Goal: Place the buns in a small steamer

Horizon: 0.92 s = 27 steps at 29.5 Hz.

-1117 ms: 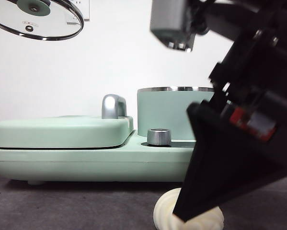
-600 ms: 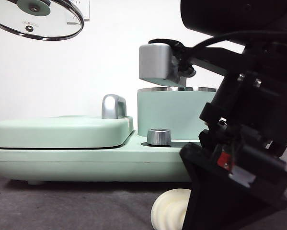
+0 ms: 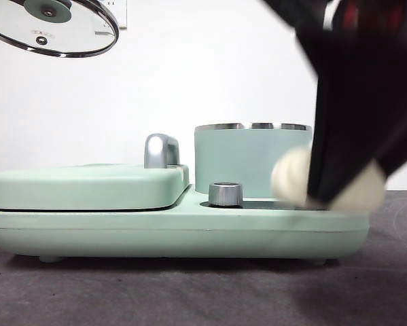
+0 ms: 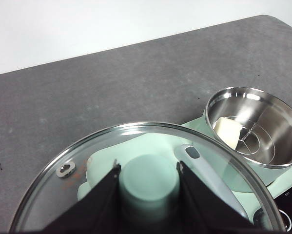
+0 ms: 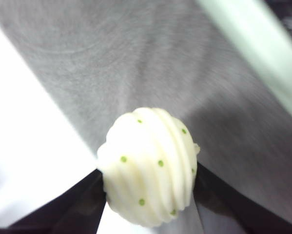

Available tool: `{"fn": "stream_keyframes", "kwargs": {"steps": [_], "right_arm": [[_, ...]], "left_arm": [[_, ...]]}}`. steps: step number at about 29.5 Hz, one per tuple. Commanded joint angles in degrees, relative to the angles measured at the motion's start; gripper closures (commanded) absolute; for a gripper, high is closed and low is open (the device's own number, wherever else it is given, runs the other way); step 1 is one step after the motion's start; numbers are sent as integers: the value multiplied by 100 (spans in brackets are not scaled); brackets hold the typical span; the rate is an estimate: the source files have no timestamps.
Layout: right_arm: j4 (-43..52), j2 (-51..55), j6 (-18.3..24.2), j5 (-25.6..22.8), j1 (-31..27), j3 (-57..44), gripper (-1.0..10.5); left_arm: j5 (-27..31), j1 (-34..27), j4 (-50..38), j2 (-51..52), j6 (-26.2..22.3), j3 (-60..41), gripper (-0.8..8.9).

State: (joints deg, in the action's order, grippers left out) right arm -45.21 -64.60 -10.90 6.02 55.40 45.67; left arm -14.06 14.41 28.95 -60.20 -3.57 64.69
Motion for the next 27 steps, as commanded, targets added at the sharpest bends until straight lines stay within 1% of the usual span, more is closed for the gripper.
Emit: {"fn": "stream_keyframes", "kwargs": {"steps": [1,6,9,14,18,22,27], "right_arm": [[-901,-42,-262,7,-111,822,695],[-1591,-52,-262,7,-507,1862,695],[-1646,-61,-216,9,-863,2358,695],[-1615,-391,179,9,-1499,3036,695],[-1526,-957,562,9,-1956,3552,695],[-1340,-1646,844,11,-2262,3998,695],[-1259,-2481,1073,11,-2461,4459,694]], "left_arm": [[-31,7,-155,-11,17,98,802],[-31,7,-155,-11,15,98,802],[-31,7,-155,-11,4,98,802],[-31,7,-155,-11,-4,98,802],[-31,7,-155,-11,-2,98,802],[-31,7,-155,-11,-2,98,802],[-31,7,-155,-13,-4,98,802]]}}
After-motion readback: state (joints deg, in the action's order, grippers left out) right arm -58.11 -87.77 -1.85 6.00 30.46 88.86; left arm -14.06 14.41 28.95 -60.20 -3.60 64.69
